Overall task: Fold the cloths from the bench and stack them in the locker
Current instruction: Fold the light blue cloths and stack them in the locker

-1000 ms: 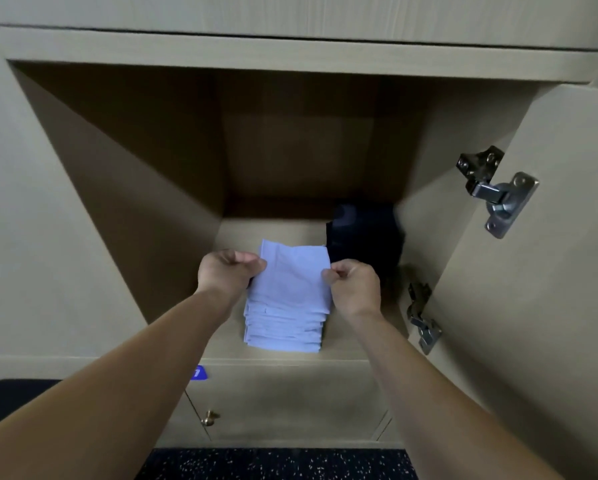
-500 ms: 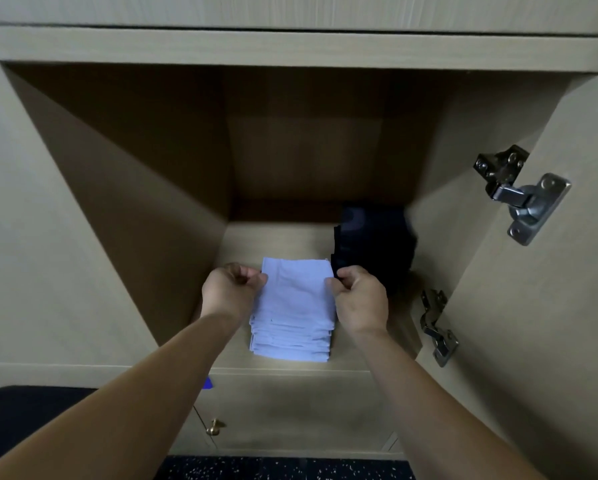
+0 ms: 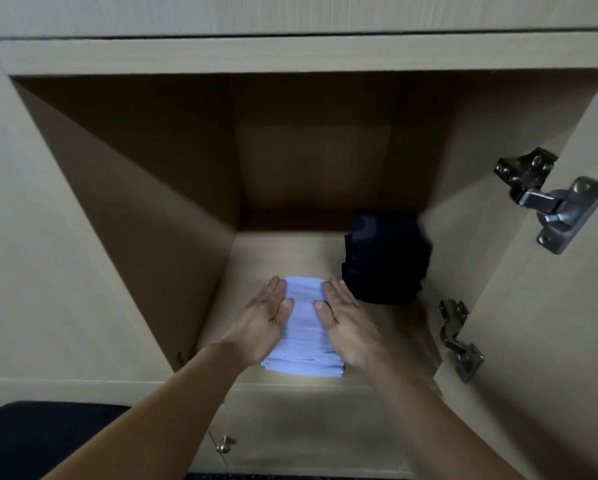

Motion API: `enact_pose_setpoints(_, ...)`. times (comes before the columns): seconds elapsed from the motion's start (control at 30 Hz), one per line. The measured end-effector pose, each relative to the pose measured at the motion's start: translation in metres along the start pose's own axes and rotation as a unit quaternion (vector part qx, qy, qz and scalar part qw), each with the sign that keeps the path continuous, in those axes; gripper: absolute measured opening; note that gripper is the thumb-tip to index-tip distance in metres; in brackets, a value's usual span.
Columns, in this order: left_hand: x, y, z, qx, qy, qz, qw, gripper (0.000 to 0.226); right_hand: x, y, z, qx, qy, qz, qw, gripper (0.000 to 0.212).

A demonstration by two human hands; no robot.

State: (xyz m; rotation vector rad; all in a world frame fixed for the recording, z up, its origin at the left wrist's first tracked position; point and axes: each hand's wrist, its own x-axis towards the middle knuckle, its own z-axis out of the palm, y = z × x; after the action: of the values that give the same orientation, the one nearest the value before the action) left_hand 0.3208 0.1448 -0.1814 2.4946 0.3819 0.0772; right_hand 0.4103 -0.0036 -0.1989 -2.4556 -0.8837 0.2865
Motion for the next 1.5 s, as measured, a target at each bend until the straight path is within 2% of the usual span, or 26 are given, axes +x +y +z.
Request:
enact_pose_setpoints(0.13, -0.002, -0.009, 0.018, -0.115, 0.041, -0.007, 0.992, 0.055, 0.003, 0.008, 0.02, 0.06, 0.04, 0.01, 0.997, 0.057)
enact_pose_setpoints(0.27, 0.001, -0.015, 0.027, -0.146, 0.061, -0.009, 0.987, 0.053, 0.006, 0.012, 0.028, 0.071, 0.059, 0.008, 0.996, 0.056)
enact_pose_setpoints(0.47, 0.0, -0.011, 0.014, -0.041, 0.048, -0.005, 0.998, 0.056, 0.006, 0.006, 0.019, 0.027, 0.039, 0.015, 0.999, 0.055)
enact_pose_setpoints(0.67, -0.035, 0.01, -0.026, 0.101, 0.046, -0.014, 0.994, 0.06, -0.02, -0.028, -0.028, -0.014, 0.098, 0.017, 0.995, 0.049)
enact_pose_setpoints(0.8, -0.08, 0.034, -0.057, 0.197, 0.061, -0.018, 0.978, 0.055, -0.054, -0.06, -0.054, -0.058, 0.09, 0.01, 0.994, 0.054)
enact_pose_setpoints(0.93, -0.138, 0.047, -0.087, 0.22, 0.082, -0.047, 0.971, 0.05, -0.094, -0.095, -0.071, -0.07, 0.078, -0.01, 0.994, 0.044)
enact_pose_setpoints(1.03, -0.189, 0.045, -0.103, 0.217, 0.095, -0.08, 0.968, 0.042, -0.127, -0.124, -0.072, -0.077, 0.068, -0.033, 0.994, 0.048)
enact_pose_setpoints(1.2, -0.283, 0.024, -0.108, 0.199, 0.13, -0.132, 0.962, 0.053, -0.184, -0.175, -0.039, -0.085, 0.035, -0.086, 0.992, 0.055)
enact_pose_setpoints(1.37, -0.365, -0.012, -0.101, 0.179, 0.184, -0.169, 0.951, 0.052, -0.239, -0.22, 0.009, -0.09, 0.019, -0.144, 0.985, 0.045)
enact_pose_setpoints(1.5, -0.428, -0.044, -0.091, 0.172, 0.198, -0.225, 0.938, 0.054, -0.273, -0.244, 0.051, -0.08, -0.022, -0.171, 0.982, 0.045)
